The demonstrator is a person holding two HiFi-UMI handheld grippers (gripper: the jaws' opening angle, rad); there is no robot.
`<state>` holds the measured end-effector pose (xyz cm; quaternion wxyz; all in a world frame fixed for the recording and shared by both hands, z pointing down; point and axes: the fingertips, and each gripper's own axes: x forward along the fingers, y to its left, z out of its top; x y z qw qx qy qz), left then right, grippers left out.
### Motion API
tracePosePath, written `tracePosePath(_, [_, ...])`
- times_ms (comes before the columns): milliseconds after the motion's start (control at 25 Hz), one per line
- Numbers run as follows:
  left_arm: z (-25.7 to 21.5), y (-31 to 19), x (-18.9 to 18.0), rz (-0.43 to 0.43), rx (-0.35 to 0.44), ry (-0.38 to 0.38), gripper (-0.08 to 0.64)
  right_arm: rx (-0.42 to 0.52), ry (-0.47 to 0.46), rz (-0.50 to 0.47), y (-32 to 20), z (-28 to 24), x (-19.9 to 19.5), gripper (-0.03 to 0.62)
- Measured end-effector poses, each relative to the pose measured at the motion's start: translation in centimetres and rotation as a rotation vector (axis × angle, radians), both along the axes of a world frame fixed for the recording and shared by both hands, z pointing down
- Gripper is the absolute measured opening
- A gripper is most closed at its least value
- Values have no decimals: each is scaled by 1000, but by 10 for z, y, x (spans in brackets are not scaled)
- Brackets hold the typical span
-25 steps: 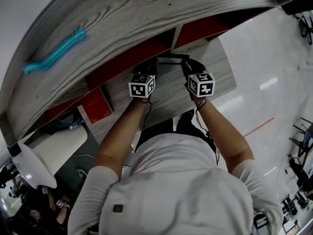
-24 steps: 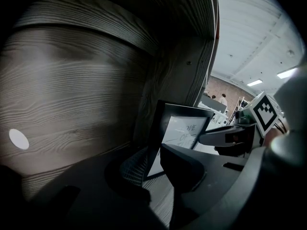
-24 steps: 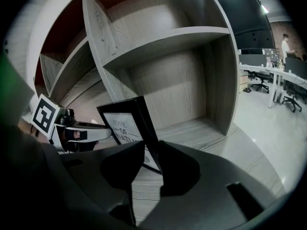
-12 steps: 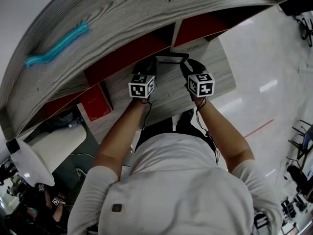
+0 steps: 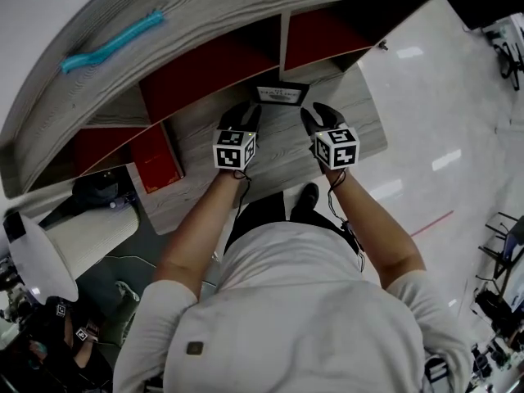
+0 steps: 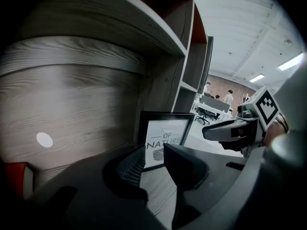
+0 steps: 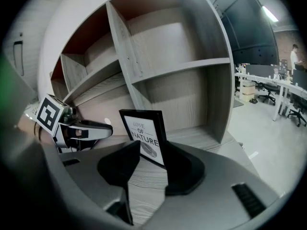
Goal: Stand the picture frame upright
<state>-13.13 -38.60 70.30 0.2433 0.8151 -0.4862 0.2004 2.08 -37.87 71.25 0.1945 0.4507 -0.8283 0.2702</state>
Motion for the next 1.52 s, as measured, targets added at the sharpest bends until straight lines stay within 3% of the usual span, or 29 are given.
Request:
tracePosePath(560, [-57,84,17,-20,108,-40,137,144,-5,-132,72,-72,13,160])
tracePosePath(840, [-93,122,30,-43,175,-21,137,224,-18,-197,109,-112,20,156])
tracePosePath(1280, [-142,159,47,-75,265,7,133,334,-54,-218,142,-164,44,133])
tracePosePath(1520, [-155,168,48,-100,291,27,71,391,-33,-211,146,-180,58,79])
